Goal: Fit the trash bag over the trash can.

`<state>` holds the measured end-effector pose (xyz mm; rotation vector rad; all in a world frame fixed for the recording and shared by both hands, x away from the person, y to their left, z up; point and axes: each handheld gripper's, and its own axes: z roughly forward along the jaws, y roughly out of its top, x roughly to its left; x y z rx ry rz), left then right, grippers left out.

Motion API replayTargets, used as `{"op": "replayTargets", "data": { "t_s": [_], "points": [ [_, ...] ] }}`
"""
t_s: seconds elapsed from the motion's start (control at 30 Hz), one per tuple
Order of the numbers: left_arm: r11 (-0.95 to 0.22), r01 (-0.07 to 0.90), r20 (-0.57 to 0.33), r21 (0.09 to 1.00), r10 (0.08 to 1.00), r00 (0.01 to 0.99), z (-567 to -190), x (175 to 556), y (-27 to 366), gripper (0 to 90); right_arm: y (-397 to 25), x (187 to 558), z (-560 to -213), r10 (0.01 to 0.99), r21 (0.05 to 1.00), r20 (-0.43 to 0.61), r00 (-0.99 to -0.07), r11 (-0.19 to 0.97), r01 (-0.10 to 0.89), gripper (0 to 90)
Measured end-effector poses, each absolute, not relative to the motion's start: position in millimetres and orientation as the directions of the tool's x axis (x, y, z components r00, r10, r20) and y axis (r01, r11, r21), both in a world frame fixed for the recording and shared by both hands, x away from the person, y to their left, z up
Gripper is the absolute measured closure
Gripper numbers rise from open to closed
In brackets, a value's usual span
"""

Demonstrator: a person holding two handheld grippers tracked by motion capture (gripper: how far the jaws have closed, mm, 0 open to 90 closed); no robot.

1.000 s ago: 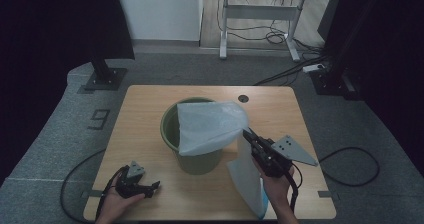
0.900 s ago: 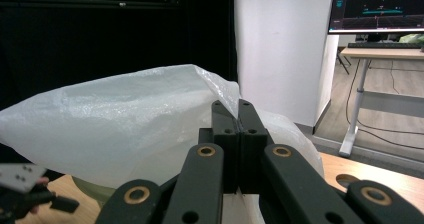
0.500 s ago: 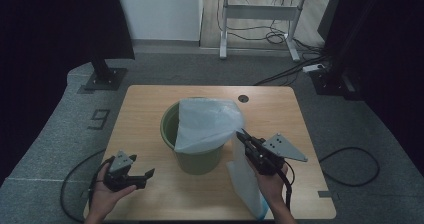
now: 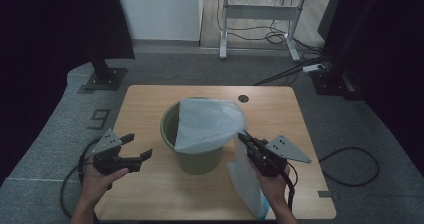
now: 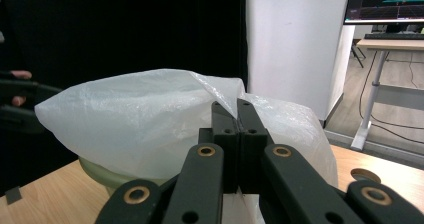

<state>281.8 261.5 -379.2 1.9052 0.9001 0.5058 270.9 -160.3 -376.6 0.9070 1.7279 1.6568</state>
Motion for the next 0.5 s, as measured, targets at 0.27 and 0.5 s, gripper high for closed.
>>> {"op": "replayTargets", "data": {
  "t_s": [0.27, 0.5],
  "points": [
    [-0.278, 0.33, -0.039, 0.902, 0.71, 0.703, -354, 288, 244, 17.2, -158, 273, -378, 0.793, 0.996, 0.047, -0.608, 0.008, 0.088, 88.3],
    [-0.328, 0.322, -0.041, 0.888, 0.64, 0.767, -336, 313, 210, 19.4, -151, 275, -378, 0.786, 0.996, 0.03, -0.617, 0.031, 0.087, 88.1]
  ]
}}
